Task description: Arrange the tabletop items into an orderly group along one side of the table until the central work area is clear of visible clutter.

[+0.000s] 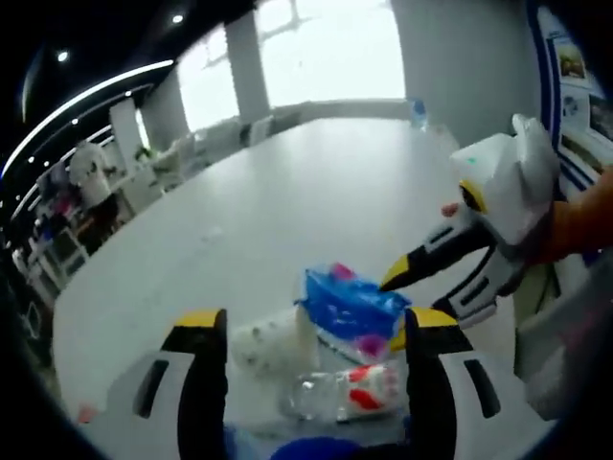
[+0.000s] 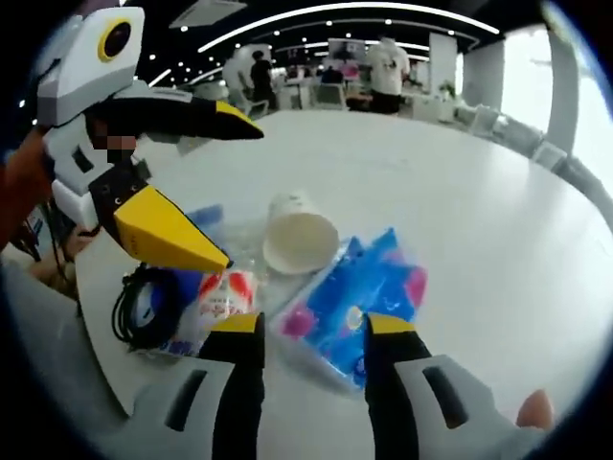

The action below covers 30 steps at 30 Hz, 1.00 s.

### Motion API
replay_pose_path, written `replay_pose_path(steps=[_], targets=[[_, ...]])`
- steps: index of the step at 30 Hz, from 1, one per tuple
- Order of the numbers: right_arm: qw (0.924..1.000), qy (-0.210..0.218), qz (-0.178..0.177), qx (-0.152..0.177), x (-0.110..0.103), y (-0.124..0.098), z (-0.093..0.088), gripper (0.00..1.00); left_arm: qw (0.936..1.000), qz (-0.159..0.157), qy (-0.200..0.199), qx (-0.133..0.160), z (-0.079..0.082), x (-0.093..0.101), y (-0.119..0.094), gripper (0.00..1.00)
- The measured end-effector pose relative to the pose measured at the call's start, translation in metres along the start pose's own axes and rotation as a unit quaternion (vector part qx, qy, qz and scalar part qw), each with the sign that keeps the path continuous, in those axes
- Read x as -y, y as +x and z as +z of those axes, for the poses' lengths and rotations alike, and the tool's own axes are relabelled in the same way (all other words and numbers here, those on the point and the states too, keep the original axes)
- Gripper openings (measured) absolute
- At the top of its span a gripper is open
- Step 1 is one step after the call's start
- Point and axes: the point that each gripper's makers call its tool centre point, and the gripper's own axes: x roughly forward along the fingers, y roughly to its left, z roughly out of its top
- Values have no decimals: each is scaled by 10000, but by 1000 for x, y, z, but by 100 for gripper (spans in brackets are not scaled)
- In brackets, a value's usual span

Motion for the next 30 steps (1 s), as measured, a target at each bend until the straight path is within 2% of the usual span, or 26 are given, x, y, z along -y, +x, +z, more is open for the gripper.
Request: replay_pose_path(steps=[2,7,14,25,30], targets=[[10000,21,6,-25,0,2,-1,39,10000,-8,8,-6,0,0,2,72],[9993,-131,-45,-346,3,6,-16,32,10000,-61,-8,-57,-3,0,8,72],[9988,-60,-268,-417,22,-3,-23,31,9999,-136,30,-54,0,2,15,70],[9979,-71,-437,-462,38,-14,-30,16,9991,-359,196,-65,10,15,37,69],[9977,-35,-492,-475,43,-16,-32,13,9985,-445,275,-137,6,17,47,67]])
